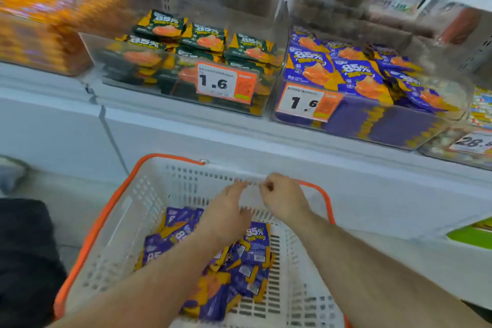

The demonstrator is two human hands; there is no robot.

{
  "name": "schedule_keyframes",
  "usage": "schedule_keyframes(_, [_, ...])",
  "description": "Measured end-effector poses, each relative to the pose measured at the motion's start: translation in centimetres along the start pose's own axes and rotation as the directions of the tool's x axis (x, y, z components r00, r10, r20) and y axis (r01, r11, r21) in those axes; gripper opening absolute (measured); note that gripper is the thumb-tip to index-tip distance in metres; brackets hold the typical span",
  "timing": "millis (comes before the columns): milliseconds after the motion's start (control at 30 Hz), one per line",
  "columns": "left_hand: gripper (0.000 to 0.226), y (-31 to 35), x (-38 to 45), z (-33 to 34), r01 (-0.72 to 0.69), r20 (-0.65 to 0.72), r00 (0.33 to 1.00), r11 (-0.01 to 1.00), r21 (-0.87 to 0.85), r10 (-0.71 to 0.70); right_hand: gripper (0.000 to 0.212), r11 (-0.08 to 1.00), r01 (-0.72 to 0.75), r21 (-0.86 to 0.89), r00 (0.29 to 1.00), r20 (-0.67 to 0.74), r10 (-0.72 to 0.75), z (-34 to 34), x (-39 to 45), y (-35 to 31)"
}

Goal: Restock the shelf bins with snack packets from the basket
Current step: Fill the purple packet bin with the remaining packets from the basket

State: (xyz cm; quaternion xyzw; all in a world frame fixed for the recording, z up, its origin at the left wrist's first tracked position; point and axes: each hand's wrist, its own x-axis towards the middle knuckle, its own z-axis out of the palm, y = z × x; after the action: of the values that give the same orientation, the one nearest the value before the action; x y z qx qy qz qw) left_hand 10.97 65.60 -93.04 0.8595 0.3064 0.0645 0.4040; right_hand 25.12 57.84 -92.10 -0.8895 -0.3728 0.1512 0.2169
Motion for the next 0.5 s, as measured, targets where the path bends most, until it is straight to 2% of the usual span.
schedule_keyframes(33, [0.058,-1.6,-0.3,0.0,0.076,0.022,0.997,0.996,-0.046,-0.075,0.029,0.986,-0.143,0.087,0.986,0.101,0.134,2.2,-0.4,0.4])
schedule_keyframes(100, [0.052,-4.2,-1.0,-0.2,0.199,0.052,0.98,0.969,-0.149,-0.194,0.033,0.887,-0.407,0.219,0.899,0.27,0.346,6.7,-1.7,1.5])
schedule_keyframes(167, [0.046,-6.5,-1.6,-0.2,0.288,0.064,0.957,0.935,-0.205,-0.281,0.026,0.786,-0.587,0.196,0.776,0.412,0.477,10.8,-3.2,2.7])
schedule_keyframes(200, [0.042,-7.3,-1.9,-0.4,0.321,0.06,0.947,0.923,-0.214,-0.316,0.02,0.762,-0.625,0.166,0.736,0.449,0.507,12.6,-3.8,3.2])
schedule_keyframes(267, [0.034,-8.6,-2.0,-0.6,0.376,0.065,0.926,0.898,-0.226,-0.372,0.005,0.774,-0.631,0.06,0.678,0.527,0.512,15.5,-4.8,3.9])
schedule_keyframes(367, [0.03,-9.9,-1.8,-1.1,0.43,0.086,0.902,0.867,-0.25,-0.423,0.013,0.83,-0.554,-0.066,0.67,0.557,0.491,18.1,-5.6,3.4])
schedule_keyframes(500, [0.032,-11.1,-1.5,-1.1,0.46,0.088,0.888,0.863,-0.208,-0.452,0.02,0.898,-0.431,-0.088,0.775,0.474,0.419,20.2,-6.4,3.1])
